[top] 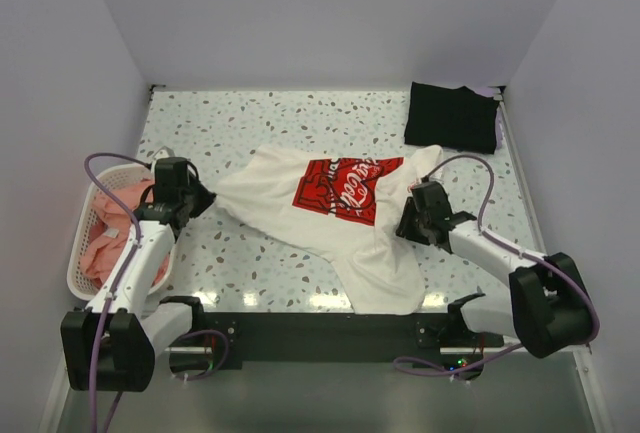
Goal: Fold and stack the t-shirts
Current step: Flatten the tshirt out
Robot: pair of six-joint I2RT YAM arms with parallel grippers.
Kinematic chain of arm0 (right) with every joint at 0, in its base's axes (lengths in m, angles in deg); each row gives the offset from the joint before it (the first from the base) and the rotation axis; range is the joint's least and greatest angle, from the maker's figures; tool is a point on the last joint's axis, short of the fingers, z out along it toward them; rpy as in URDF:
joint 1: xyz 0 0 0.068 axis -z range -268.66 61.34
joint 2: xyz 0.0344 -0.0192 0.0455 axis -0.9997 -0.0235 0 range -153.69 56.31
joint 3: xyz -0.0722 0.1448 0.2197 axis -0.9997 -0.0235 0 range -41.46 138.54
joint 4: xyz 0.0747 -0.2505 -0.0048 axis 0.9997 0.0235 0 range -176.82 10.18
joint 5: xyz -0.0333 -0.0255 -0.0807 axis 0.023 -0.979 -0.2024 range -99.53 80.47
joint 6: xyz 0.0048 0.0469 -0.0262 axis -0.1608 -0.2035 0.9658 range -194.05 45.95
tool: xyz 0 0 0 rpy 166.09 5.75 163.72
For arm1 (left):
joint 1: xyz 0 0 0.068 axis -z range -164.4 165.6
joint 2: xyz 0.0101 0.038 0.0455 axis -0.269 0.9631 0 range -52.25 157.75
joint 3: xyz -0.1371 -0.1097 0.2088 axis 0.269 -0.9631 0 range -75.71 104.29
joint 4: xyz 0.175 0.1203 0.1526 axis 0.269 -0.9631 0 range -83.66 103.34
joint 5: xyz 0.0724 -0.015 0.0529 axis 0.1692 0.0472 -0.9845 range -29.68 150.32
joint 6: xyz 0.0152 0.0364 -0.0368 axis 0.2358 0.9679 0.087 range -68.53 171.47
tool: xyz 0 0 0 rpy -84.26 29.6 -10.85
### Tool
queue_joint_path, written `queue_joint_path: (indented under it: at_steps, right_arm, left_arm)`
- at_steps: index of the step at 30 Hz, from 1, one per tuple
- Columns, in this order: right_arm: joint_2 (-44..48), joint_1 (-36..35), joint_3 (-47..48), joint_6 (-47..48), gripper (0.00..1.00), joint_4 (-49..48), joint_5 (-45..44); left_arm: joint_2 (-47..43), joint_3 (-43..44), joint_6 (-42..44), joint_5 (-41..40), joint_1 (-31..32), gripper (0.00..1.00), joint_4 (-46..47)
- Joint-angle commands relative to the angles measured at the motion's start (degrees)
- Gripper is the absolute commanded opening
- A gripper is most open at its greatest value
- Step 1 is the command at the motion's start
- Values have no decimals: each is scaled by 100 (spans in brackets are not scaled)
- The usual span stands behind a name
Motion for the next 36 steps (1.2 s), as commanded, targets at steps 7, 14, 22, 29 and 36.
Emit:
queue_joint_path:
  at_steps: [7,14,22,29,36]
  right_arm:
    - [-241,-655,127,-295,38,140,-701]
    - [83,-735,206,-321,0,605,-745]
    - [2129,-717,1066,-207,0,2029,-1007]
    - [3089,-709,2665,-5,0,3057,-1132]
    - [2985,-709,4746,197,0,3454,-1368]
  left_arm:
    - [15,60,175,43,-60,0,302]
    - [-37,7,148,122,-60,0,320]
    - [-353,200,175,-9,-60,0,22]
    - [-784,595,157,113,-60,0,-295]
    - [-1294,1886,157,280,-60,0,-848]
